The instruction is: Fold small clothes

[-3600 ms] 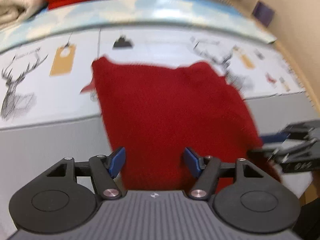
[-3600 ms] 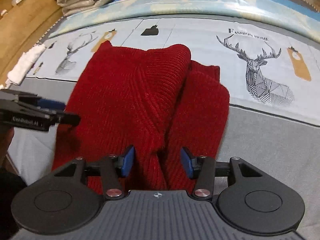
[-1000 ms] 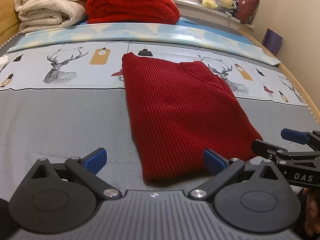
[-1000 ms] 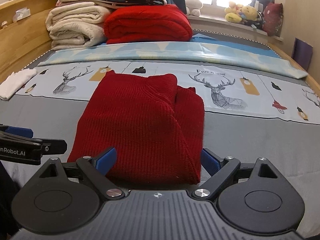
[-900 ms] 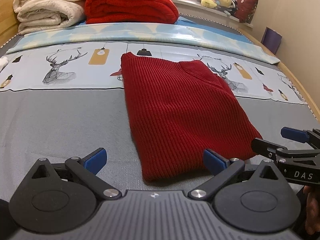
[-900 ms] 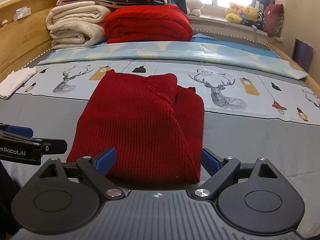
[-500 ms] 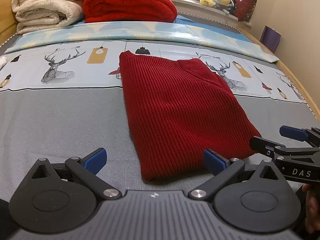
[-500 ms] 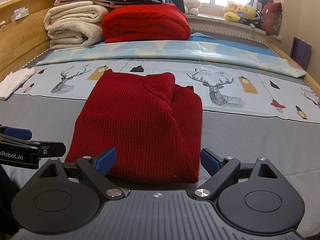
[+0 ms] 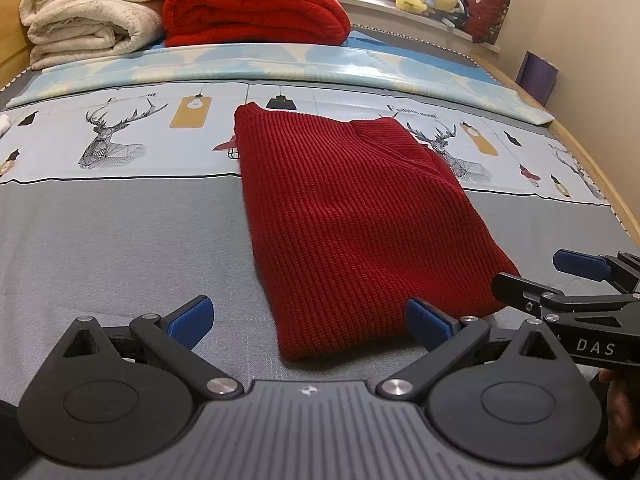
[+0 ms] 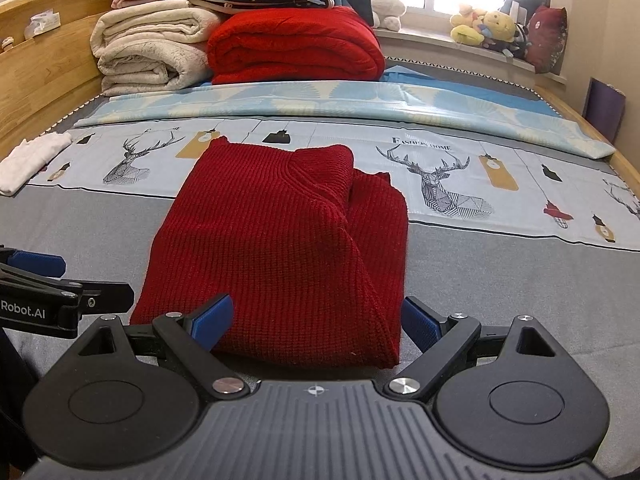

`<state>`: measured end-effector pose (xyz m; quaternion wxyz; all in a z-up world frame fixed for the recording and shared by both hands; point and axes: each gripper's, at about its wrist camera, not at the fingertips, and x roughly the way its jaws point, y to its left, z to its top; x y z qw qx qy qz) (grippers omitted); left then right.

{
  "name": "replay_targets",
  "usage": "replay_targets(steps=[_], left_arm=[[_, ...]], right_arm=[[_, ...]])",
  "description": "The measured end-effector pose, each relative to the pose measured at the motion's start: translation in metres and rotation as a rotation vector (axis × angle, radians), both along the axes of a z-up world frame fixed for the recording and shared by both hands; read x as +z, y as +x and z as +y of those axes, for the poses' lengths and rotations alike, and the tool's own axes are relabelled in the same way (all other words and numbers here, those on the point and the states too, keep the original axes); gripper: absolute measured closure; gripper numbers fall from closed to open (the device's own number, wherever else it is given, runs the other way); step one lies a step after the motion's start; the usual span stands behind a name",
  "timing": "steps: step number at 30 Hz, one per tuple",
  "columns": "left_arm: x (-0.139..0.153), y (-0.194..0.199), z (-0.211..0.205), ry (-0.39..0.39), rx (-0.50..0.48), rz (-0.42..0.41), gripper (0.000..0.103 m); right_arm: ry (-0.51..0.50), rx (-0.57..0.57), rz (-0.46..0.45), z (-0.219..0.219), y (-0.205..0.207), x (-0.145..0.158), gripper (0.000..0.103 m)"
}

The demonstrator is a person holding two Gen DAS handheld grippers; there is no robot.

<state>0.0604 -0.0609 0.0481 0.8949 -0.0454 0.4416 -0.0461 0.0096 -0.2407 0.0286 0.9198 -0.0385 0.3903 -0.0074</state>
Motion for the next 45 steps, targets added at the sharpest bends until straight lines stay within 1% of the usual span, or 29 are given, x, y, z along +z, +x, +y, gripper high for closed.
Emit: replay_targets(steps=[45], left_arm=[[0.0011,-0.0018,-0.0002,0.000,-0.044,-0.027,0.000]], right_arm=[[-0.013,0.010,0.000,0.0019,0.0006,-0.0003,0.012]])
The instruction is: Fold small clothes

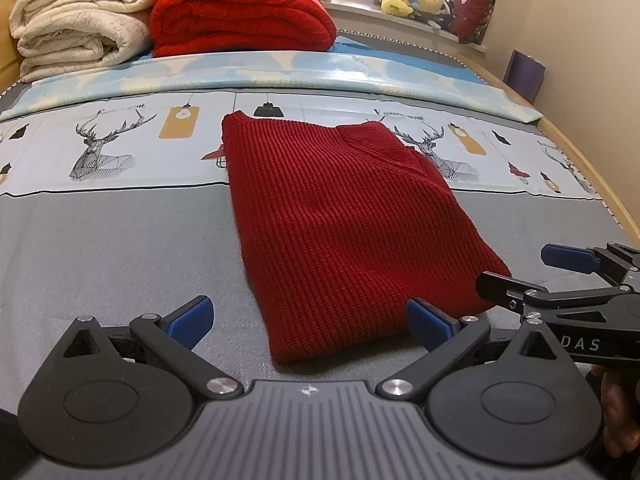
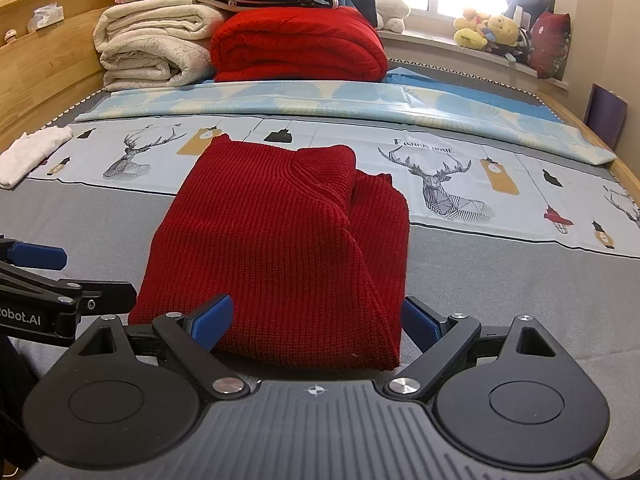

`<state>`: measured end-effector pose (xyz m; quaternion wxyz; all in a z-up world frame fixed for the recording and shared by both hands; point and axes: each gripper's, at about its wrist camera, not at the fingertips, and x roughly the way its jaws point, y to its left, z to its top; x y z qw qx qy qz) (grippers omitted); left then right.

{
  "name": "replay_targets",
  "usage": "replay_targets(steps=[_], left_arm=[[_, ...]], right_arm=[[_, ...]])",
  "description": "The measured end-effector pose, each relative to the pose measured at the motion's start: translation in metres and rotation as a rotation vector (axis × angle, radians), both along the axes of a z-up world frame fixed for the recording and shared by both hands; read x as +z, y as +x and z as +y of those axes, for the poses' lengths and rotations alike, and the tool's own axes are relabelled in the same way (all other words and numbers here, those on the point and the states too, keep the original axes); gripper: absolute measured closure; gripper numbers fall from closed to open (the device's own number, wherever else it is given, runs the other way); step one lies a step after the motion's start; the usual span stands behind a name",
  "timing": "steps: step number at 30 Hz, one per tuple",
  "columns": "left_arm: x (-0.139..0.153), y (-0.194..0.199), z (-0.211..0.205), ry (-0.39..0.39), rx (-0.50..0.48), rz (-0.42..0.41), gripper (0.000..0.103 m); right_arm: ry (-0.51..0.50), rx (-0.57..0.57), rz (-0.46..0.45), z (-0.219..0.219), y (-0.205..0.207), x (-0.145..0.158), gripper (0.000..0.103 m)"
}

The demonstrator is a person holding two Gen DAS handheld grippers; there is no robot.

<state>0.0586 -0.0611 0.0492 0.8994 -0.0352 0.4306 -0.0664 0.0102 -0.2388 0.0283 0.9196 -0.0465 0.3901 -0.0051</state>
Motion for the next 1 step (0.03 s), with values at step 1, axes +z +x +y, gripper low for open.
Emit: replay_targets(steps=[1], left_arm=[[0.0000,-0.0003,0.0000,0.000,0.000,0.000,0.000]], right_arm=[[-0.001,0.001,0.000,0.0000,0.0000,0.0002,0.012]])
